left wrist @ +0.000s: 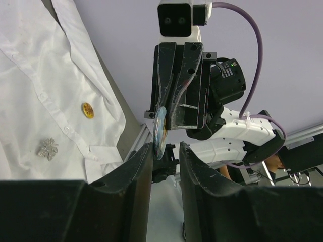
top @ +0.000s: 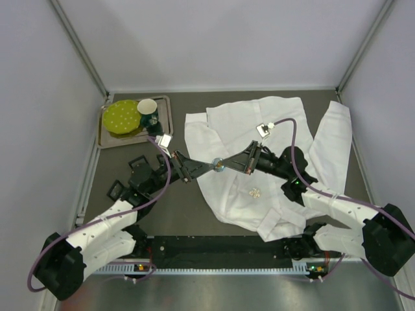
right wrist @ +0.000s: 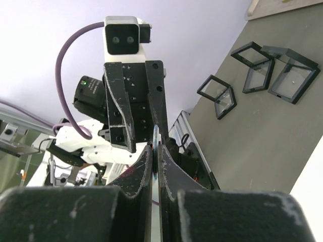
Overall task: Remove the brooch from the garment
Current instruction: Adjust the brooch.
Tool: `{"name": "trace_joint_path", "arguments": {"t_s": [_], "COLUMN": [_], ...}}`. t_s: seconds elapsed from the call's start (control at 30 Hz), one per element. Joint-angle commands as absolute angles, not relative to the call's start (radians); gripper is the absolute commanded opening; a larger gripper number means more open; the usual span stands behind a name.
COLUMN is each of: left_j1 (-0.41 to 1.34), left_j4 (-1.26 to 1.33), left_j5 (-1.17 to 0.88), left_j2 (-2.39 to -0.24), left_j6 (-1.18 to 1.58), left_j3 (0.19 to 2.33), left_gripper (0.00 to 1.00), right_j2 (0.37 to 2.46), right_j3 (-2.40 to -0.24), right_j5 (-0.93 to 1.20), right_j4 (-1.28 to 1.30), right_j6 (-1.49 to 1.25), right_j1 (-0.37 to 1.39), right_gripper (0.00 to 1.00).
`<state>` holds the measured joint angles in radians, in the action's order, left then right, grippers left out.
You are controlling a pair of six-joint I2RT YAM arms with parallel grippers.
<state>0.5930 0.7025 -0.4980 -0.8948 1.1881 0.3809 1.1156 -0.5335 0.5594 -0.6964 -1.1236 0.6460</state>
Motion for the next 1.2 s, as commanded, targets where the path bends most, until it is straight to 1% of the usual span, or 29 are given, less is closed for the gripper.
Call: {"name": "trace_joint_path", "arguments": {"t_s": [0.0,0.1,0.2,0.33,0.43,0.53,0.57,0.67,0.7,0.77,0.8,0.83,0.9,0.93,0.97,1.0,1.03,1.07,1.1,1.13,1.17], "left_j1": [0.595,0.595,0.595,0.595,0.594,0.595,0.595,0.595,0.594,0.595,0.594,0.595,0.595,0.594,0.594,0.591,0.588,0.584,0.578,0.575,0.574], "left_j4": [0.844,0.870,0.844,0.850,0.835,0.830,0.827,0.812,0.799,0.782,0.776,0.759,0.733,0.695,0.680,0.661,0.629,0.600,0.579,0.560,0.501], "left_j5": [-0.522,-0.519,-0.517,-0.520,-0.517,-0.511,-0.511,-0.500,-0.491,-0.473,-0.465,-0.447,-0.430,-0.411,-0.404,-0.394,-0.371,-0.358,-0.342,-0.325,-0.283], "left_j2": [-0.894,-0.890,-0.884,-0.882,-0.881,-0.880,-0.881,-0.879,-0.874,-0.862,-0.855,-0.848,-0.824,-0.816,-0.798,-0.787,-0.763,-0.747,-0.733,-0.700,-0.680], "left_j6": [1.219,1.229,1.226,1.229,1.227,1.220,1.218,1.210,1.209,1.204,1.201,1.198,1.184,1.178,1.167,1.164,1.163,1.161,1.161,1.160,1.157], "left_j3": [0.382,0.376,0.383,0.383,0.387,0.383,0.385,0.388,0.390,0.385,0.384,0.380,0.380,0.380,0.380,0.379,0.374,0.374,0.368,0.365,0.364], "left_gripper": [0.31,0.30,0.29,0.24,0.22,0.17,0.11,0.05,0.00,0.00,0.00,0.00,0.00,0.00,0.00,0.00,0.00,0.00,0.00,0.00,0.00], "right_j2": [1.134,1.146,1.150,1.149,1.147,1.144,1.143,1.140,1.138,1.138,1.135,1.131,1.121,1.103,1.092,1.080,1.066,1.037,1.020,1.003,0.973], "right_j3": [-0.575,-0.572,-0.572,-0.572,-0.575,-0.574,-0.575,-0.584,-0.592,-0.595,-0.598,-0.600,-0.600,-0.600,-0.603,-0.610,-0.618,-0.636,-0.649,-0.661,-0.679], "right_j5": [0.568,0.571,0.569,0.568,0.569,0.571,0.572,0.569,0.568,0.558,0.554,0.548,0.522,0.511,0.477,0.456,0.412,0.384,0.352,0.283,0.255], "right_j4": [-0.782,-0.801,-0.813,-0.815,-0.810,-0.807,-0.805,-0.775,-0.764,-0.741,-0.733,-0.718,-0.681,-0.661,-0.634,-0.553,-0.510,-0.452,-0.333,-0.260,-0.209], "right_j6": [-1.120,-1.124,-1.126,-1.123,-1.120,-1.114,-1.111,-1.094,-1.083,-1.075,-1.071,-1.069,-1.059,-1.052,-1.049,-1.028,-1.016,-0.984,-0.970,-0.960,-0.954], "right_j1": [0.658,0.660,0.664,0.667,0.667,0.670,0.670,0.678,0.681,0.686,0.686,0.686,0.684,0.686,0.686,0.686,0.683,0.678,0.673,0.667,0.658], "right_gripper": [0.00,0.00,0.00,0.00,0.00,0.00,0.00,0.00,0.00,0.02,0.06,0.19,0.36,0.49,0.56,0.63,0.74,0.76,0.77,0.80,0.80]}}
